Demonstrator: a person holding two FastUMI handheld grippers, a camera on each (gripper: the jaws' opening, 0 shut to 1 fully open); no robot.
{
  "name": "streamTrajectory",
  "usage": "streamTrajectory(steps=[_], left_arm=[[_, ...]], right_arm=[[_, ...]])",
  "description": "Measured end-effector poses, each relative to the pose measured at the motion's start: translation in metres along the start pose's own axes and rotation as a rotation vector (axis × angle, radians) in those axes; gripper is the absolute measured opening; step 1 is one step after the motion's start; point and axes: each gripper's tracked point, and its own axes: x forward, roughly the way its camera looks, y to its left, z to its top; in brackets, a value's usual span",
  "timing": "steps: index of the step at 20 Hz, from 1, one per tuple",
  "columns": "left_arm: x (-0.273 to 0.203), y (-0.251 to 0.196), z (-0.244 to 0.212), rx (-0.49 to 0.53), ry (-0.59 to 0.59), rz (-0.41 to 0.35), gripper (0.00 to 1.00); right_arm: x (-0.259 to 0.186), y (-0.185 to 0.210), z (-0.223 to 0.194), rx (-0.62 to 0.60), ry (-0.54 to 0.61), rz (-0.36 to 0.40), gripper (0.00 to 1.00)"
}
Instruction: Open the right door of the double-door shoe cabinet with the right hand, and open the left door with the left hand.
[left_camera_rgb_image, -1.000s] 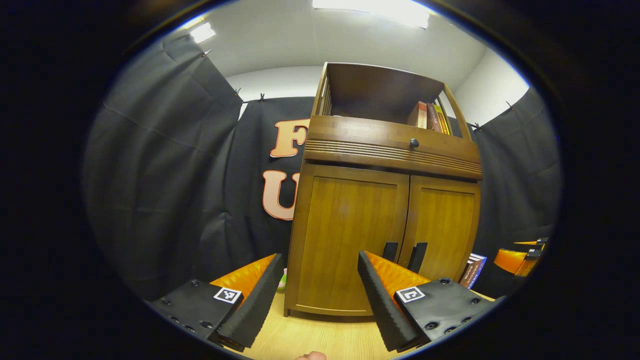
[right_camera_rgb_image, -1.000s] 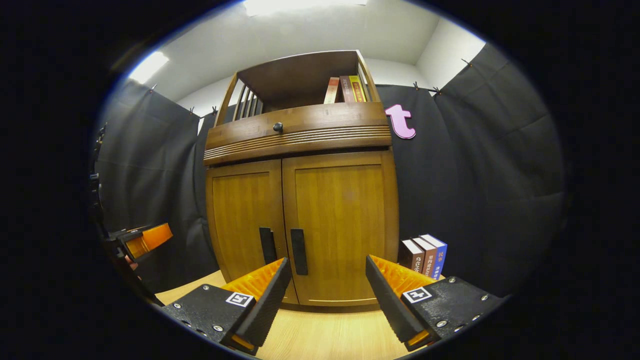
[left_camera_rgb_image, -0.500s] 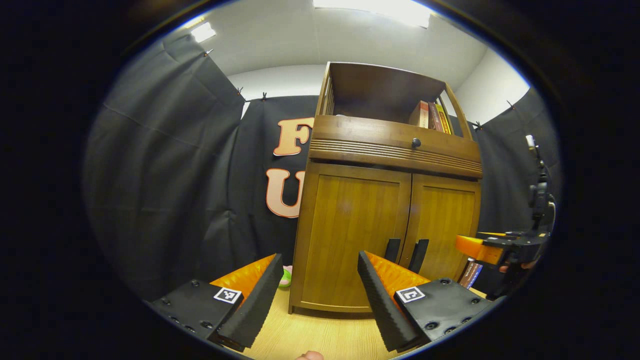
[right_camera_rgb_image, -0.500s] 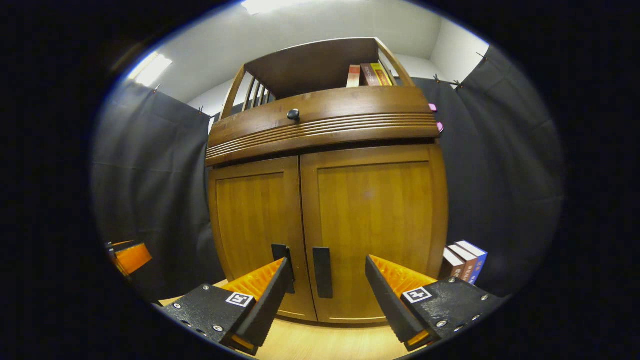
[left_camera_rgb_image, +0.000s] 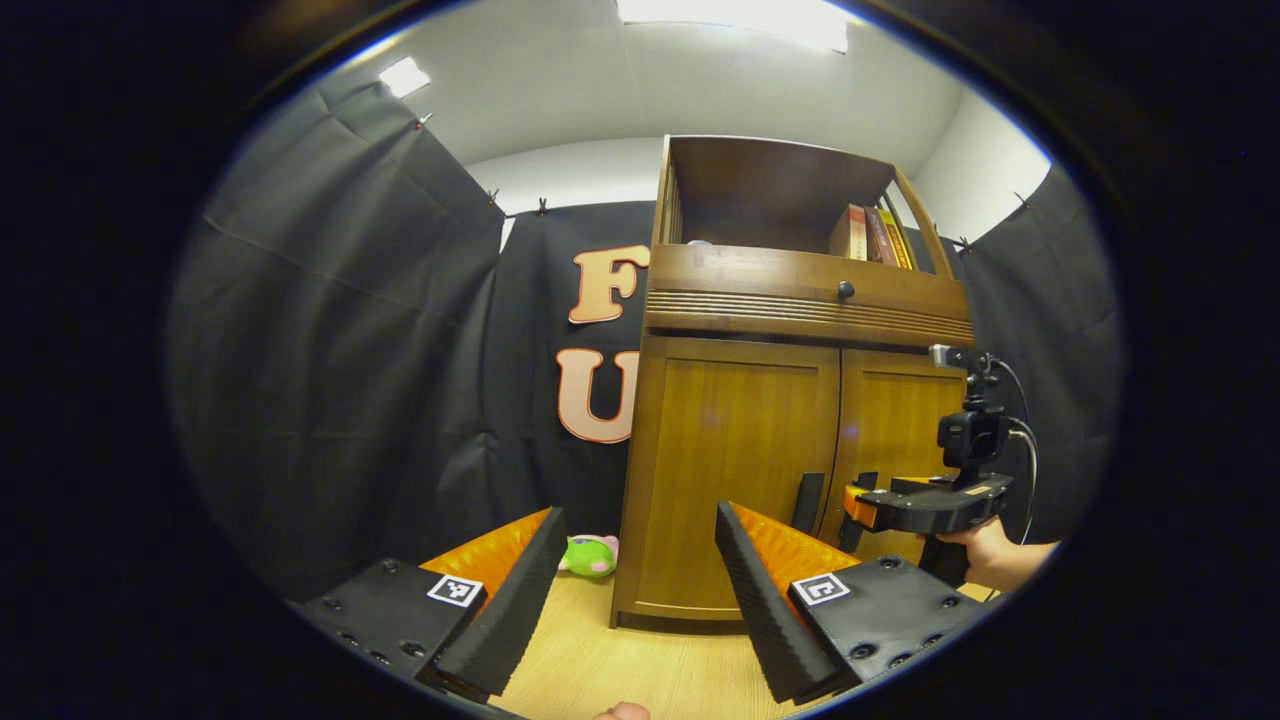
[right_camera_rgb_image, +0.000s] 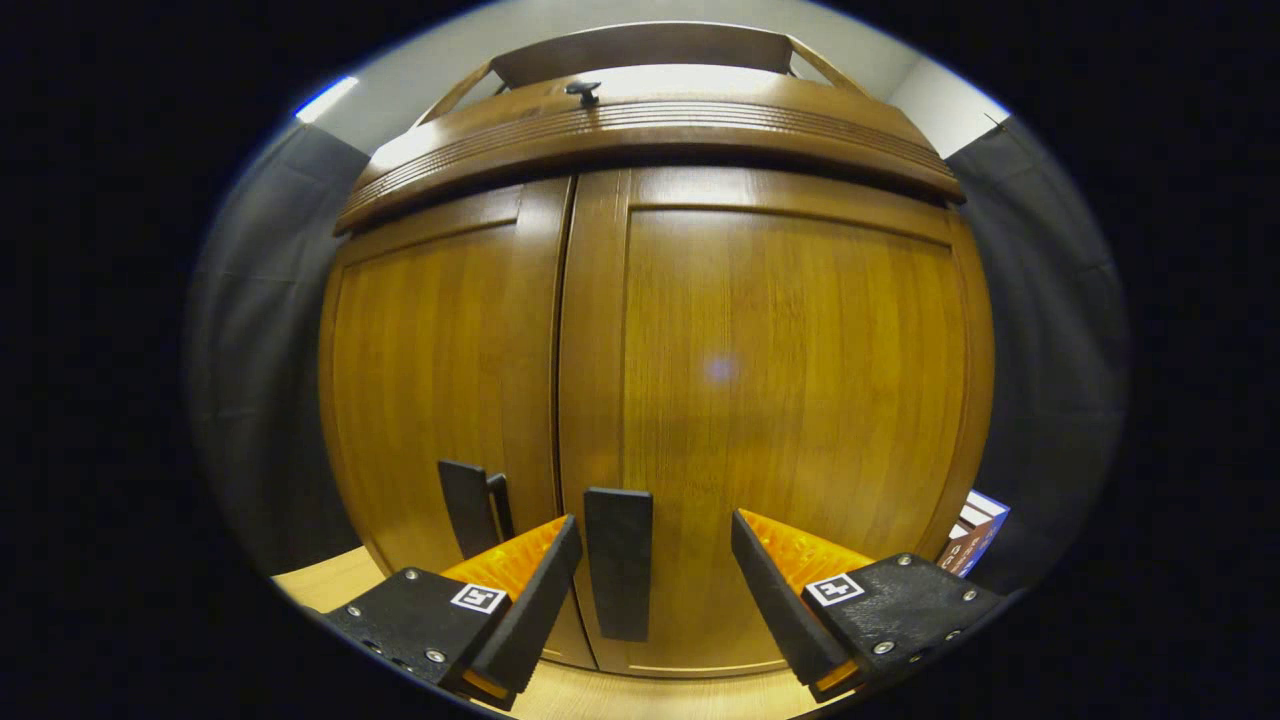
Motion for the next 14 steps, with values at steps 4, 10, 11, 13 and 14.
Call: streamTrajectory(steps=[4, 10, 11, 13, 14], left_arm=[[-0.001, 0.012, -0.002, -0.003, 0.008, 0.017, 0.99], [0.002, 0.026, 0.004, 0.02, -0.007, 0.035, 0.98], [0.0, 0.026, 0.005, 0.023, -0.008, 0.033, 0.98], [0.0, 0.024, 0.006, 0.026, -0.012, 0.027, 0.98], [0.001, 0.022, 0.006, 0.025, -0.013, 0.022, 0.98]], right_arm=[[0.013, -0.009, -0.011, 0.005, -0.004, -0.039, 0.93], [0.013, -0.004, -0.01, -0.01, -0.021, -0.039, 0.92], [0.012, -0.003, -0.011, -0.012, -0.02, -0.038, 0.92], [0.013, 0.001, -0.012, -0.012, -0.015, -0.026, 0.75], [0.014, 0.004, -0.012, -0.017, -0.015, -0.02, 0.68]])
